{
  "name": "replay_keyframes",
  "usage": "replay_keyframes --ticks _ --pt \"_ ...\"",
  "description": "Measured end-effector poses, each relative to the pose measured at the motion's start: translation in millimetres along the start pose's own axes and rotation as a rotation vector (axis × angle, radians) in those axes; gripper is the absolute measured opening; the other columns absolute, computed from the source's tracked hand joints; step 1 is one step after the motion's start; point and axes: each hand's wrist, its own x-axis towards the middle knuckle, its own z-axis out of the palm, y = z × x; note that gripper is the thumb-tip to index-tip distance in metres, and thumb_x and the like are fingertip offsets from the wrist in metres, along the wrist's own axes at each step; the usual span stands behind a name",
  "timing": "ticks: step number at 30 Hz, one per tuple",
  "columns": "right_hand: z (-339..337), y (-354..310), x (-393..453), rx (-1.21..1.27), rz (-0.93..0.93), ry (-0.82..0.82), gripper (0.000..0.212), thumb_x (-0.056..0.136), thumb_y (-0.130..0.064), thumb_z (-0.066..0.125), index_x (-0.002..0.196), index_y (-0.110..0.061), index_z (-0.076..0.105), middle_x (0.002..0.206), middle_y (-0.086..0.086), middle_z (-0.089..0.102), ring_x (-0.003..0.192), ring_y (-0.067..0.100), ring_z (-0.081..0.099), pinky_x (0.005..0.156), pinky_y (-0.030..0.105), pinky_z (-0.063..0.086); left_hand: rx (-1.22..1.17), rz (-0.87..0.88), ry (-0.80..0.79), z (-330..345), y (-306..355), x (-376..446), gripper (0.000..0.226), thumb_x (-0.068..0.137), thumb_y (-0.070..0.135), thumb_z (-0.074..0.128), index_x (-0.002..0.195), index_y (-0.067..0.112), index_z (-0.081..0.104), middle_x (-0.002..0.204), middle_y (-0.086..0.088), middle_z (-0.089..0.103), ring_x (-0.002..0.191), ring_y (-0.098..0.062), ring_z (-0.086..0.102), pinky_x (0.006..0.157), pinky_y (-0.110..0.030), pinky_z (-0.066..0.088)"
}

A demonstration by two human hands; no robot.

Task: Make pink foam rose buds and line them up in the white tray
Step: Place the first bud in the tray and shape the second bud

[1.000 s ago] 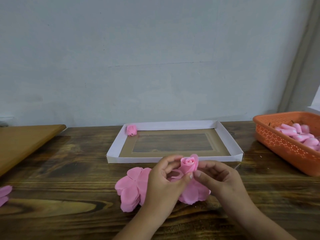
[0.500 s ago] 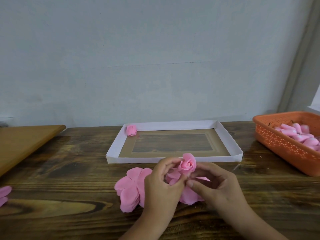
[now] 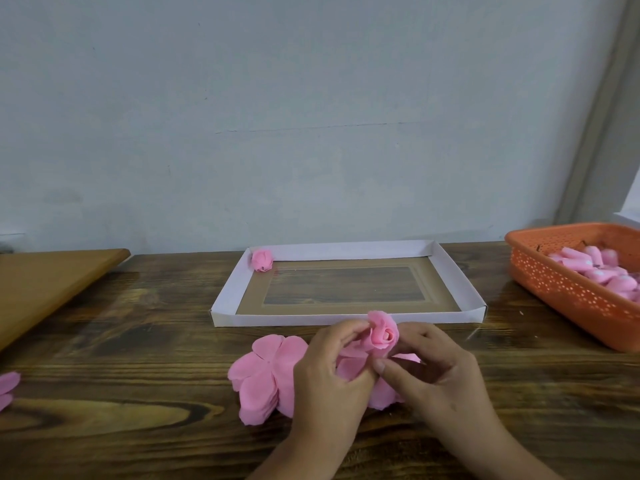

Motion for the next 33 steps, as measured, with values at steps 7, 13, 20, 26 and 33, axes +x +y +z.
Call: replay_keyframes --ticks 7,13,20,26,33 --pt "4.7 2.6 -2.6 -0.015 0.006 0.047 0.037 0.072 -0.012 0.084 0.097 -0.040 0.080 0.098 -0.004 0.072 0.096 0.017 0.070 0.078 0.026 0.060 0.047 0.034 0.002 2.4 -2.3 -3.1 0.063 0.072 0.003 0.090 0.116 0.041 0.064 0.103 0.015 0.075 0.101 0.003 0.068 0.080 -0.010 0.053" --pt "4.7 1.1 -2.6 -0.027 0.015 0.098 0.030 0.072 -0.017 0.083 0.095 -0.036 0.081 0.093 -0.002 0.073 0.090 0.017 0.071 0.073 0.025 0.060 0.042 0.011 -0.025 3.3 0.4 -3.7 0.062 0.077 0.010 0.088 0.116 0.051 0.063 0.105 0.021 0.072 0.104 0.002 0.067 0.082 -0.012 0.053" --pt "0.2 -0.6 -1.4 -0.025 0.024 0.089 0.035 0.073 -0.009 0.085 0.092 -0.038 0.080 0.094 0.000 0.072 0.090 0.019 0.072 0.077 0.034 0.062 -0.073 -0.070 -0.120 3.0 1.1 -2.4 0.063 0.082 0.015 0.085 0.120 0.058 0.060 0.116 0.025 0.071 0.113 0.000 0.066 0.087 -0.015 0.055" --pt "3.0 0.1 -4.0 -0.074 -0.001 0.121 0.034 0.072 -0.011 0.086 0.093 -0.038 0.079 0.093 -0.001 0.073 0.087 0.018 0.072 0.074 0.035 0.062 -0.129 -0.101 -0.150 4.8 -2.4 -4.0 0.052 0.085 0.014 0.082 0.122 0.045 0.064 0.117 0.018 0.073 0.115 -0.007 0.067 0.093 -0.026 0.057" --pt "3.4 -0.1 -2.9 -0.063 -0.041 0.188 0.022 0.072 -0.031 0.080 0.093 -0.036 0.079 0.091 -0.001 0.074 0.084 0.019 0.073 0.070 0.027 0.061 -0.147 -0.089 -0.136 5.7 -1.4 -2.9 0.053 0.085 0.014 0.082 0.122 0.047 0.064 0.116 0.019 0.073 0.111 -0.009 0.069 0.089 -0.027 0.059"
